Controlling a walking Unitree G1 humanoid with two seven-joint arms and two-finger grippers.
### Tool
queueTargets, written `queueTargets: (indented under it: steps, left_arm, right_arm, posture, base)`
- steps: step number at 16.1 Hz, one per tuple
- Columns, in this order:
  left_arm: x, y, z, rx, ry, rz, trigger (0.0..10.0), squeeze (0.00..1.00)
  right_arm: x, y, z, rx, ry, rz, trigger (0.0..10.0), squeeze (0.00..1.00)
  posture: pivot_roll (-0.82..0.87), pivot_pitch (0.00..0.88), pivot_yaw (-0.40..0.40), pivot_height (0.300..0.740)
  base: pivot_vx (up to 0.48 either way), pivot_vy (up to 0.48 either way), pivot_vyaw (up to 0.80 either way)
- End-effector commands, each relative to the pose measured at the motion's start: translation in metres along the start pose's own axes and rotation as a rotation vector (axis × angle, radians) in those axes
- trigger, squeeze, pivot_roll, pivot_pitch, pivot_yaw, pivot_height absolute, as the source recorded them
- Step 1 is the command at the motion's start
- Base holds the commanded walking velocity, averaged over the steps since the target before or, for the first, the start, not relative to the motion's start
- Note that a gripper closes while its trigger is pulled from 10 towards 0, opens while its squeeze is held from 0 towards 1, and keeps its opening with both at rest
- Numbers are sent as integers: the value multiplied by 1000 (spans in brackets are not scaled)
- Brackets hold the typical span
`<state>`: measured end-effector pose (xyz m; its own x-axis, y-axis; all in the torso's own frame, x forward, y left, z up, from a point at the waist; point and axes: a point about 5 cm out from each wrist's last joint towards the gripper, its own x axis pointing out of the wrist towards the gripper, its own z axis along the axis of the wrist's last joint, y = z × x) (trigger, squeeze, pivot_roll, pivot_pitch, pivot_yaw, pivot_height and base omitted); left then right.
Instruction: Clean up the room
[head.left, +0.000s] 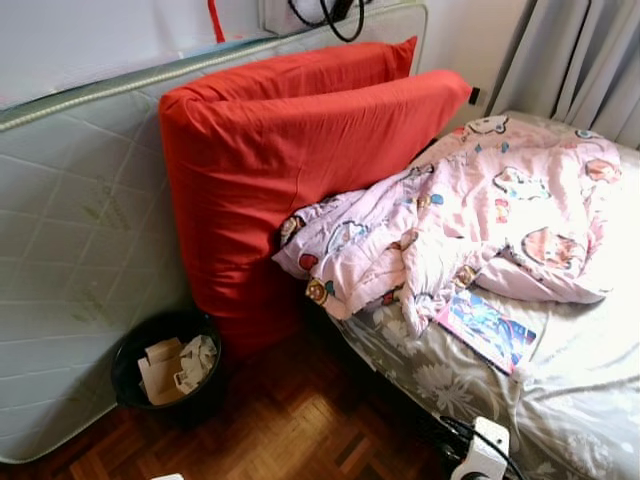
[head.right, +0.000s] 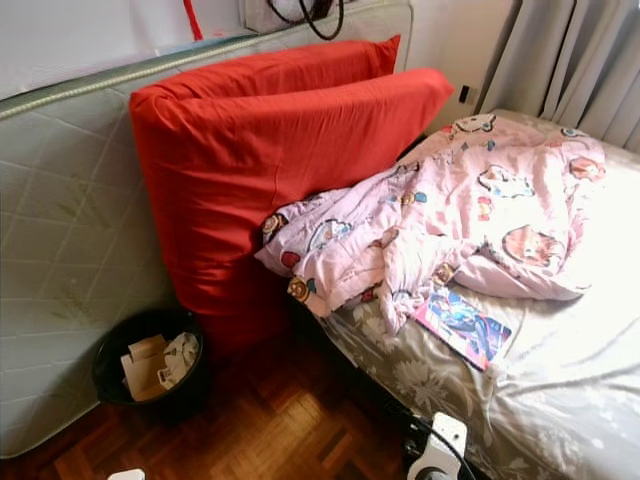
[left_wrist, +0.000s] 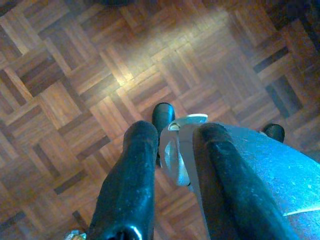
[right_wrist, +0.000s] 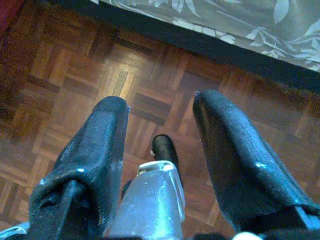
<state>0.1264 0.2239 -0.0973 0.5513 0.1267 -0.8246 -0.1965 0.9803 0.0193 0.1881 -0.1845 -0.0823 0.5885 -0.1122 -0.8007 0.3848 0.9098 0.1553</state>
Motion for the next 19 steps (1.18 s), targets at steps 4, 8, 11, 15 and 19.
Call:
queueTargets:
  steps: [4,8,11,15,19]
  left_arm:
    - [-2,-4,-3,63,-37,-24,10000,0]
    - [9,-22,127,321,-437,-84,10000,0]
    - [9,-22,134,276,-438,-118,10000,0]
    - [8,-22,143,31,-502,-128,10000,0]
    - [11,-33,129,57,-437,-162,10000,0]
  right_arm:
    - [1,4,1,25,18,9,10000,0]
    - [2,9,3,5,26,32,10000,0]
    - [2,12,5,11,25,35,10000,0]
    - [2,13,15,28,-81,32,10000,0]
    - [2,18,29,-96,-148,109,10000,0]
  posture:
    - [13,0,-33,740]
    - [10,0,-29,740]
    - [13,0,-28,740]
    - [9,0,-33,740]
    - [-2,0,-39,740]
  base:
    - [0,0,0]
    - [0,0,0]
    - [0,0,0]
    - [0,0,0]
    - [0,0,0]
